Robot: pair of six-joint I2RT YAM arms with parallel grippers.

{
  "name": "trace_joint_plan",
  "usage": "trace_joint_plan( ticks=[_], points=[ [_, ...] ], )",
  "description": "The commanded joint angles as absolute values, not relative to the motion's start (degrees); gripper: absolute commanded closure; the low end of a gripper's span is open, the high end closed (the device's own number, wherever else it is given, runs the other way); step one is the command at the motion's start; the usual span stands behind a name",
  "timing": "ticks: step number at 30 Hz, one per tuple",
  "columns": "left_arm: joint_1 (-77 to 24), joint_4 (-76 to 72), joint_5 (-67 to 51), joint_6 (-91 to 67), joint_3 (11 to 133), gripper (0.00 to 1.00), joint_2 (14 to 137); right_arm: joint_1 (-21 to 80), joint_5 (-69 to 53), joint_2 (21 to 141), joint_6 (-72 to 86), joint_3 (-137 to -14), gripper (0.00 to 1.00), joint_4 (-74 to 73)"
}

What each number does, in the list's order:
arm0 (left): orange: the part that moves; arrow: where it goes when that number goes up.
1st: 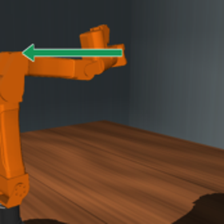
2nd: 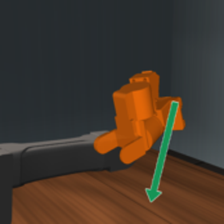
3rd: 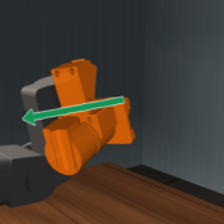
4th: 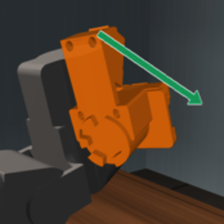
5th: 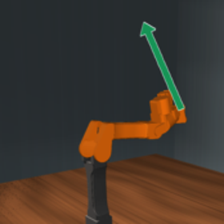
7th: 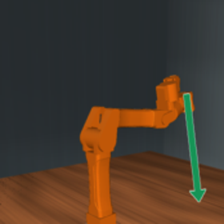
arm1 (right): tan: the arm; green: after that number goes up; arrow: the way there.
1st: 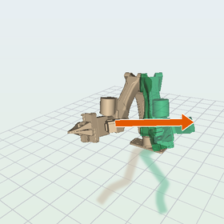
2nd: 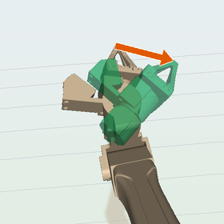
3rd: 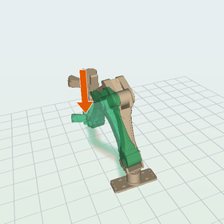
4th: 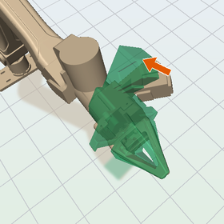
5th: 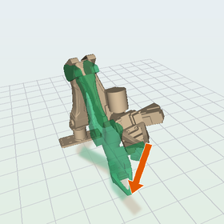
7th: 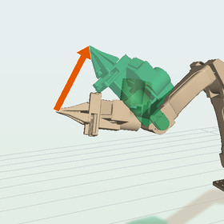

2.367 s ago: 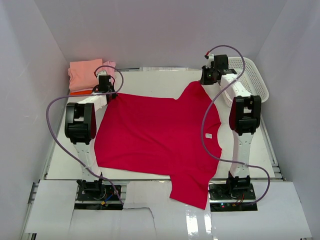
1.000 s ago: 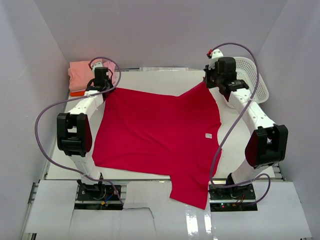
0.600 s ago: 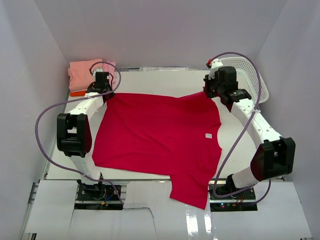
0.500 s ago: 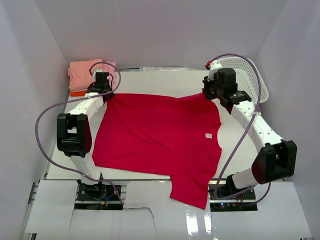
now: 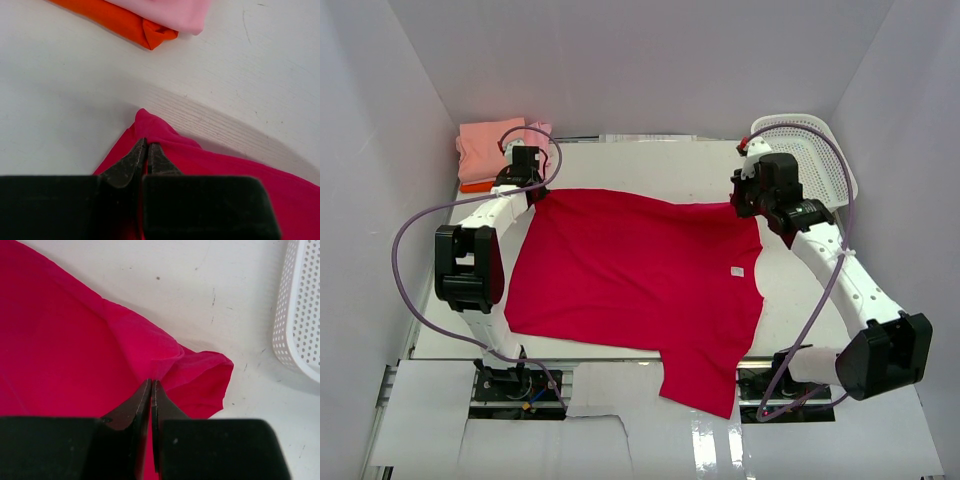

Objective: Fold and stack the t-shirts
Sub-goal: Grap the side of the flattened tshirt furthest away from the robot with both arms

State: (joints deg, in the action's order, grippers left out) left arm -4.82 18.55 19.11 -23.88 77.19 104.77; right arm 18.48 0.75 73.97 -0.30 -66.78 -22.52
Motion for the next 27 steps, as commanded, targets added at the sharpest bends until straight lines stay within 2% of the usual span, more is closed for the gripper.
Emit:
trace_joint_plan(
  ticks=[1, 7, 12, 27],
  points=[
    [-4.4, 19.2, 20.5, -24.5, 78.4, 1.00, 105.1, 19.6, 3.3, 70.4, 1.7, -66.1, 0.92, -23.9],
    [-4.1, 19.3, 19.5, -25.3, 77.8, 1.00, 105.3, 21.7, 5.3, 66.2, 3.0, -63.3, 0.92, -25.2],
    [-4.1, 15.8, 18.4, -26.5, 73.1, 1.00, 100.9, 23.2, 6.8, 63.5, 3.8, -60.7, 0.92, -25.7],
    [-4.1, 17.7, 22.2, -26.4, 70.0, 1.00, 97.9, 28.1, 8.6, 58.3, 5.5, -55.5, 0.92, -27.8]
  ],
)
